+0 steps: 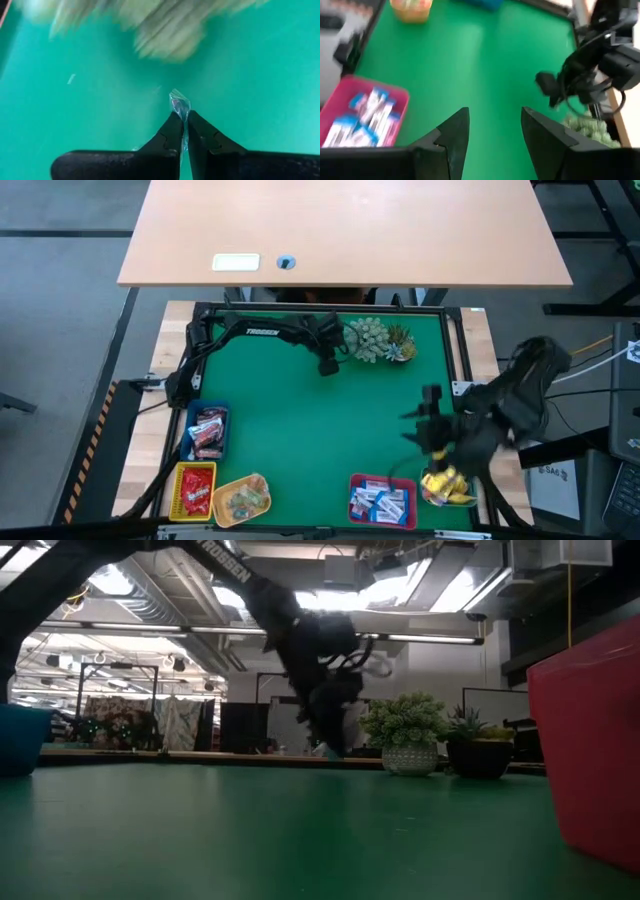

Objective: Sort candy
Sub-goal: Put the transparent candy into the orange bin

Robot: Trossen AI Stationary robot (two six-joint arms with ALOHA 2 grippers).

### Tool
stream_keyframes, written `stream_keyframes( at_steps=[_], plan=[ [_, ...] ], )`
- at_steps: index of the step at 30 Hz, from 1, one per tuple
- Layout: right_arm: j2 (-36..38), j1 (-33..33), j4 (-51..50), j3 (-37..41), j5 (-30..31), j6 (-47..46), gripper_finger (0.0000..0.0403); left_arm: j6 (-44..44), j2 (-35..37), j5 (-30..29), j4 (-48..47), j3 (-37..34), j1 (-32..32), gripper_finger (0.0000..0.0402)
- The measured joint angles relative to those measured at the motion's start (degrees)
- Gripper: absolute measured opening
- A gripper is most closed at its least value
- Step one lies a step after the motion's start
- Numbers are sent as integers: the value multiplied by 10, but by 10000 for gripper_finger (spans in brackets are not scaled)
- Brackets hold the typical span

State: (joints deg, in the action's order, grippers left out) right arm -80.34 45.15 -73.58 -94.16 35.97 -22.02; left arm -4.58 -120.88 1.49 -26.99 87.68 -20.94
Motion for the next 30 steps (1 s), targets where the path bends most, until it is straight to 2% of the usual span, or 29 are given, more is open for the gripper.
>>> stream_keyframes(
  at_steps=[4, 8, 12, 17, 20, 25, 30],
  plan=[
    [114, -65, 138, 127, -35, 68, 179, 1, 1, 13, -15, 44, 29, 0],
    [234, -126, 249, 282, -100, 77, 179, 16, 1, 12, -71, 104, 61, 0],
    [355, -159, 367, 438, -112, 85, 179, 15, 1, 12, -152, 170, 99, 0],
    [496, -184, 493, 595, -139, 91, 179, 13, 1, 12, -220, 239, 147, 0],
    [580, -194, 556, 663, -160, 91, 179, 28, 1, 11, -236, 273, 178, 0],
    [697, -193, 612, 746, -161, 92, 179, 25, 1, 13, -238, 324, 233, 0],
    [773, -193, 674, 816, -187, 124, 179, 25, 2, 12, -231, 364, 270, 0]
  ],
)
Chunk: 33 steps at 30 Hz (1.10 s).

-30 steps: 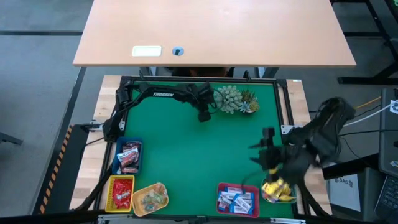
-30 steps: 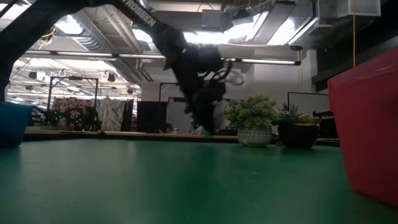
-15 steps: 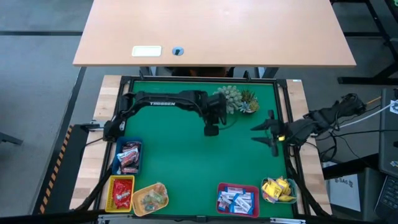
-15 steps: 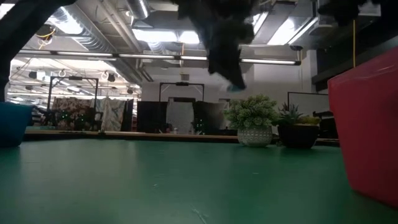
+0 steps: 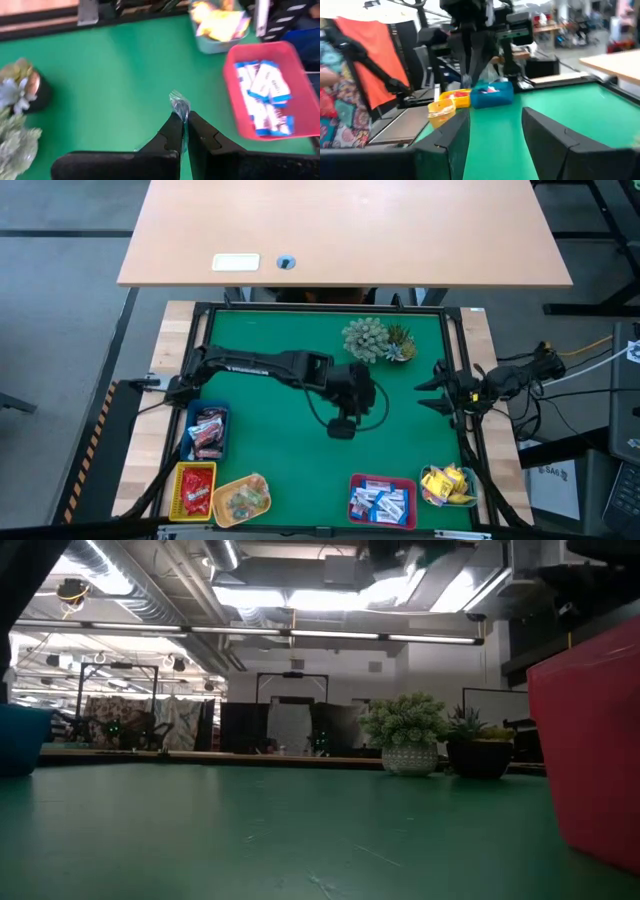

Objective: Sort candy
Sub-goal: Put the transparent candy into the orange bin

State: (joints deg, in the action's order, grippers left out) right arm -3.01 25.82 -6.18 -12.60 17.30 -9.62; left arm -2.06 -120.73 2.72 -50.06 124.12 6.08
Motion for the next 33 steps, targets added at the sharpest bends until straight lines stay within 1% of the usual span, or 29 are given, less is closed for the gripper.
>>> stream_keyframes(
  at_steps=[4, 9, 12, 14, 20, 23, 25, 29, 31, 33],
  plan=[
    [29, 0, 46, 55, -27, 14, 179, 0, 0, 0, 1, 10, 24, 0],
    [29, 0, 109, 119, -33, 19, 179, 1, 0, 0, -9, 10, 55, 0],
    [25, 0, 99, 122, -18, 39, 179, 1, 0, 0, -17, 10, 75, 0],
    [24, 0, 102, 122, 8, 62, 179, 7, 0, 3, -29, 10, 89, 0],
    [25, 0, 125, 122, 66, 147, 179, 69, 0, 45, -71, -5, 140, 0],
    [25, 0, 107, 122, 90, 158, 179, 80, 0, 50, -74, -18, 167, 0],
    [24, 0, 105, 122, 77, 148, 179, 79, 0, 47, -68, -28, 183, 0],
    [24, 0, 98, 122, -3, 140, 179, 80, 0, 28, -68, -40, 198, 0],
    [24, 0, 97, 122, -14, 147, 179, 80, 0, 20, -67, -40, 199, 0],
    [24, 0, 97, 122, -12, 158, 179, 83, 0, 20, -67, -41, 199, 0]
  ],
)
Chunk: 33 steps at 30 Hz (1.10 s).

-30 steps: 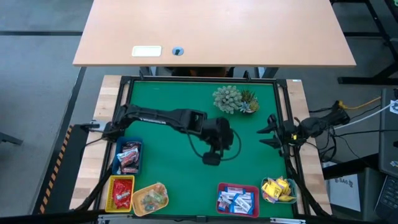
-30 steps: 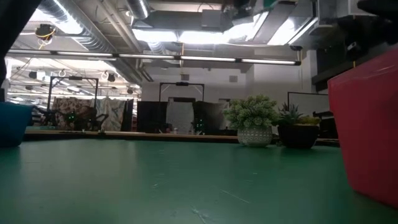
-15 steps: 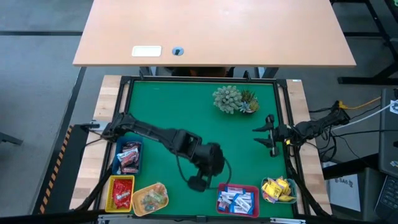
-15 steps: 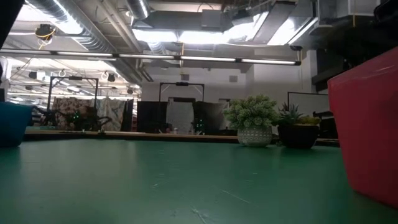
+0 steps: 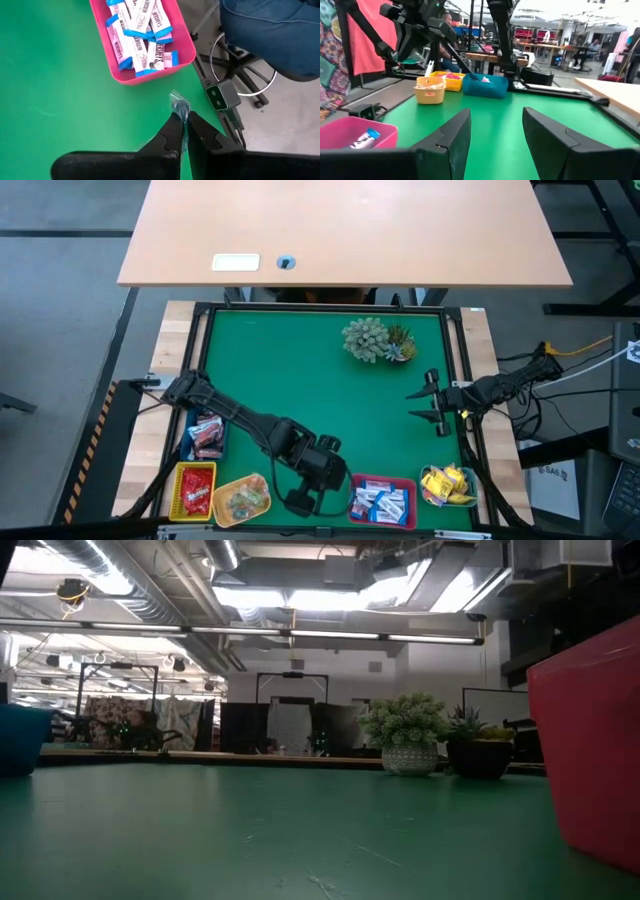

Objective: Sort candy
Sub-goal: Put the transparent candy into the orange bin

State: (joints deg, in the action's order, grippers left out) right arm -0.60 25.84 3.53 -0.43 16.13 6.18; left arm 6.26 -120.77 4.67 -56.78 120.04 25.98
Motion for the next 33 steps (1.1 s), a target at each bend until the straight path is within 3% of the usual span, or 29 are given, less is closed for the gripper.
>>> stream_keyframes(
  at_steps=[4, 8, 19, 25, 33],
  plan=[
    [0, -10, 0, 0, 3, 21, 179, 12, 0, 0, 0, 0, 0, 0],
    [0, -69, 4, 0, 8, 21, 179, 12, 0, 0, 4, 0, -1, 0],
    [-18, -245, -27, 0, -159, -46, 179, 11, 0, 11, 4, 0, -14, 0],
    [-30, -275, -27, 0, -159, -45, 179, 27, 0, 50, -44, 0, -3, 0],
    [-30, -274, -28, 0, -159, -44, 179, 171, 0, 87, -108, -1, 52, 0]
  ],
)
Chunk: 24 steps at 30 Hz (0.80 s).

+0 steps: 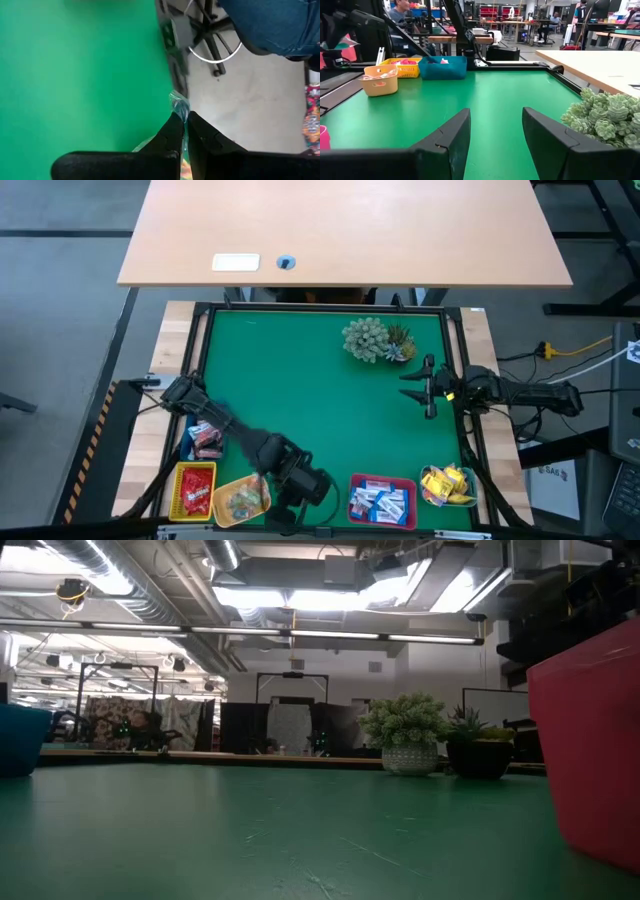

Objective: Sort candy
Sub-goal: Put the transparent candy into the orange bin

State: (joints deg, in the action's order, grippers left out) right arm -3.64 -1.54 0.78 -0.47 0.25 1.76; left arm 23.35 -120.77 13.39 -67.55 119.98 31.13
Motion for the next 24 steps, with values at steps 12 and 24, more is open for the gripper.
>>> stream_keyframes(
  at_steps=[12, 24],
  plan=[
    [0, 0, 0, 0, -3, -16, 179, 208, 0, -133, -120, 0, 123, 0],
    [0, 0, 0, 0, -3, -15, 179, 379, 0, -203, -184, 0, 185, 11]
  ],
)
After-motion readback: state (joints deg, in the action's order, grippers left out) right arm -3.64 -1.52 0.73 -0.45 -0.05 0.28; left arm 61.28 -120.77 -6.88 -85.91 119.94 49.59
